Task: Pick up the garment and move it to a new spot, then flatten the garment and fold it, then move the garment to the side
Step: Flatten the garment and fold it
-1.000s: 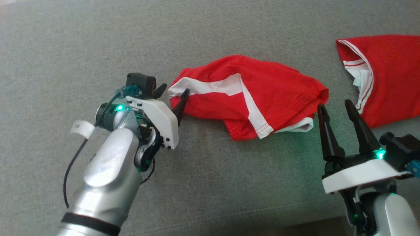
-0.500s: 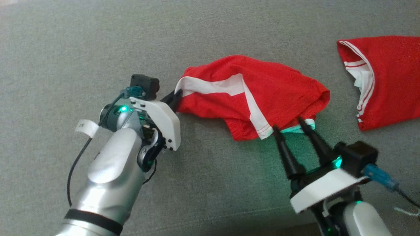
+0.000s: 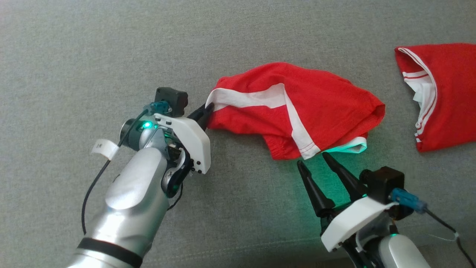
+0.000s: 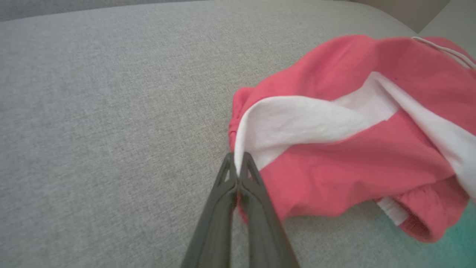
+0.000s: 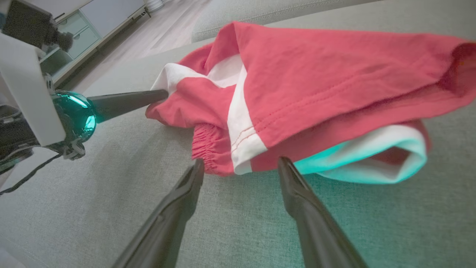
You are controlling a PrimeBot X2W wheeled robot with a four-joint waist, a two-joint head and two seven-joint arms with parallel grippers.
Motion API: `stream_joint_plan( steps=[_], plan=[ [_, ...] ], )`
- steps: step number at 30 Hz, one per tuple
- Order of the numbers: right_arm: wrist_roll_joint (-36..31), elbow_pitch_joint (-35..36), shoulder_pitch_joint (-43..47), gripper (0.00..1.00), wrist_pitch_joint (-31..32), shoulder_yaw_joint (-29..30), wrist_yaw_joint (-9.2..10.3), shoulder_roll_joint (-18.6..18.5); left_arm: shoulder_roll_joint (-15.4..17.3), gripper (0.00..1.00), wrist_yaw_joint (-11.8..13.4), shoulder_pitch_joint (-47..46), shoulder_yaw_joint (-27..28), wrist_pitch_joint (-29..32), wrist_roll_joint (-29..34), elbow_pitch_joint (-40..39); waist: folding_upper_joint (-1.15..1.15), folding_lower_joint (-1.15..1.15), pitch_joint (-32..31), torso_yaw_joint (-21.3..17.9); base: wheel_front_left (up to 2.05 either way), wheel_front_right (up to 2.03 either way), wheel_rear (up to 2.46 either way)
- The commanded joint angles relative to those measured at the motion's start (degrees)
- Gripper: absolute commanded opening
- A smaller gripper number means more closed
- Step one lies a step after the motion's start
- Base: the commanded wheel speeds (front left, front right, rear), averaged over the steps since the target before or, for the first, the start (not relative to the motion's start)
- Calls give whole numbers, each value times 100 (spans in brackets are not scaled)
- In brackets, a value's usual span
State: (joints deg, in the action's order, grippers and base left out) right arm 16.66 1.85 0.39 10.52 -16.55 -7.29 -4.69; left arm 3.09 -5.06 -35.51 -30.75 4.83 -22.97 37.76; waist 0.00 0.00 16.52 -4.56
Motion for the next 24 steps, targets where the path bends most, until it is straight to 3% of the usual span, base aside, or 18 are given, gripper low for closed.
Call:
stream_joint_plan(
  steps=[1,3,4,5,6,7,14,19,24],
  plan=[
    [28,151,-156,100,-40,-157,-20,-26,40,0,11,-212,142,-58,-71,-146,0,0,2,-2,0,0,0],
    [36,48,-266,100,-91,-206,-20,-14,38,0,13,-228,133,-95,-81,-134,0,0,10,1,0,0,0],
    [61,12,-327,84,-140,-232,-20,-7,37,0,14,-236,130,-122,-86,-130,0,0,13,5,0,0,0],
    [78,-30,-375,56,-167,-242,-20,-2,36,0,14,-241,128,-146,-92,-125,0,0,14,9,0,0,0],
    [84,-76,-417,21,-175,-247,-20,0,36,0,17,-246,127,-173,-94,-122,0,0,16,16,0,0,0],
    [91,-115,-460,0,-184,-244,-20,1,36,0,17,-250,130,-204,-103,-122,0,0,21,25,0,0,0],
    [183,-128,-640,0,-337,-126,-20,-87,68,0,81,-239,128,-536,-70,-169,0,0,-30,101,0,0,0],
    [177,284,-713,0,-503,129,-20,-322,265,0,330,-152,183,-970,104,-532,0,0,-196,94,0,0,0],
    [103,836,-989,0,-497,530,-20,-749,623,0,654,-70,283,-1287,362,-1373,0,0,-406,110,0,0,0]
  ],
)
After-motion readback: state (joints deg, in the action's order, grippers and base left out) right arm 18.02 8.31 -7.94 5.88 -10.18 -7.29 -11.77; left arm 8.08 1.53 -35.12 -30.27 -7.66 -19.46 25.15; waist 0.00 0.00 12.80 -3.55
